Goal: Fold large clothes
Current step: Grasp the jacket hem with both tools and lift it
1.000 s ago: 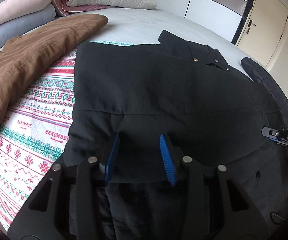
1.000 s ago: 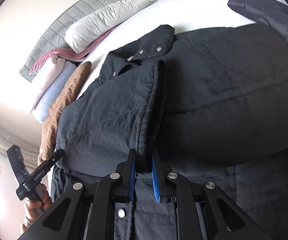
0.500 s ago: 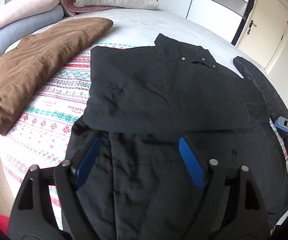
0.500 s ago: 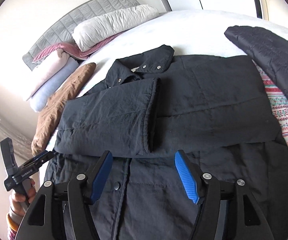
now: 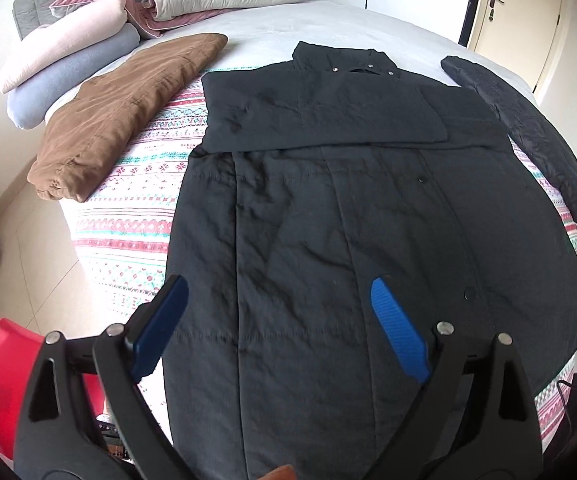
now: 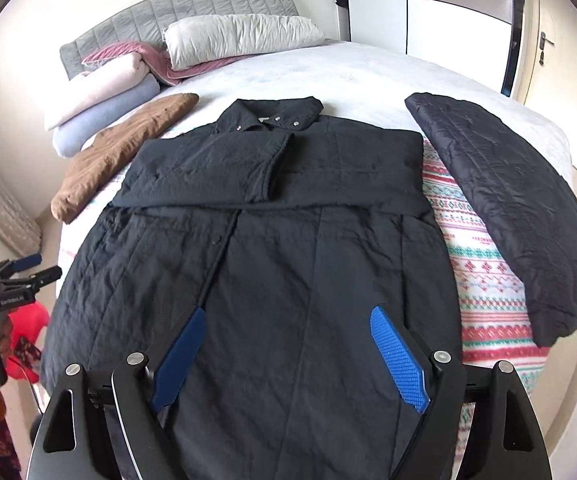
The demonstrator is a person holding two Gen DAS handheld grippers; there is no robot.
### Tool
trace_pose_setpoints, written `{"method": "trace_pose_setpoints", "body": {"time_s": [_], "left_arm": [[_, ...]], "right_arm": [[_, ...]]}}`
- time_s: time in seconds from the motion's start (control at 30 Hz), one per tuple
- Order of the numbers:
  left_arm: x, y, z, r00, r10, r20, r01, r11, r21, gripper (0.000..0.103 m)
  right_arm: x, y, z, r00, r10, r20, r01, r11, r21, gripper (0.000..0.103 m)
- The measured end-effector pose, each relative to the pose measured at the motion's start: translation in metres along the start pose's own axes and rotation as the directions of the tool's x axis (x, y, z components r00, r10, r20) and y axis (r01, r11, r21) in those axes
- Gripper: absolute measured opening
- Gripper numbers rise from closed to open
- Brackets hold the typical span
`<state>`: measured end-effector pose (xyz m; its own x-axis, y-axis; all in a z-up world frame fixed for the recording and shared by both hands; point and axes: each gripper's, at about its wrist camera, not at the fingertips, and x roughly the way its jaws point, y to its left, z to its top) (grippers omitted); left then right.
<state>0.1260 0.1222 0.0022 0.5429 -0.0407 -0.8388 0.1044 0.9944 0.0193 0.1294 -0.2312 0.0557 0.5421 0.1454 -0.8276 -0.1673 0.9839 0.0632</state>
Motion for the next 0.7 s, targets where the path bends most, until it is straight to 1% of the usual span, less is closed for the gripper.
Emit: {"method": "trace_pose_setpoints", "body": {"time_s": [0.1, 0.2, 0.37, 0.4, 0.47, 0.53, 0.57, 0.7], "left_arm": [[-0.017, -0.003, -0.021, 1.0, -0.002, -0.001, 0.002, 1.0, 0.014, 0.093], [-0.028, -0.003, -0.043, 1.0, -0.003, -0.015, 0.003, 0.999, 0.033, 0.093], [-0.029, 0.009, -0.08, 0.994, -0.051, -0.099, 0.057, 0.997, 0.059, 0.093], [-0.026, 0.013, -0.087, 0.992, -0.041, -0.118, 0.048, 0.997, 0.055, 0.093], [-0.022, 0.023, -0.101, 0.989, 0.003, -0.145, 0.003, 0.999, 0.041, 0.093], [-0.019, 0.03, -0.114, 0.987, 0.02, -0.158, -0.019, 1.0, 0.012, 0.093], [-0.016, 0.033, -0.12, 0.987, 0.012, -0.163, -0.013, 1.0, -0.007, 0.093], [-0.004, 0.042, -0.141, 0.983, -0.069, -0.169, 0.06, 0.997, -0.058, 0.093]], "right_arm": [[-0.012, -0.002, -0.028, 0.999, -0.023, -0.025, 0.023, 1.0, -0.018, 0.087], [-0.018, -0.005, -0.055, 0.998, -0.024, -0.057, 0.022, 0.999, -0.025, 0.087], [-0.025, -0.018, -0.095, 0.994, -0.01, -0.108, 0.008, 1.0, -0.016, 0.087], [-0.026, -0.022, -0.102, 0.993, -0.016, -0.117, 0.014, 1.0, -0.016, 0.087], [-0.026, -0.029, -0.111, 0.991, -0.031, -0.13, 0.03, 0.999, -0.012, 0.087], [-0.027, -0.038, -0.121, 0.99, -0.04, -0.136, 0.04, 0.999, -0.001, 0.087], [-0.027, -0.042, -0.125, 0.99, -0.037, -0.138, 0.039, 0.999, 0.01, 0.087], [-0.022, -0.064, -0.137, 0.986, -0.023, -0.164, 0.035, 0.997, 0.07, 0.087]]}}
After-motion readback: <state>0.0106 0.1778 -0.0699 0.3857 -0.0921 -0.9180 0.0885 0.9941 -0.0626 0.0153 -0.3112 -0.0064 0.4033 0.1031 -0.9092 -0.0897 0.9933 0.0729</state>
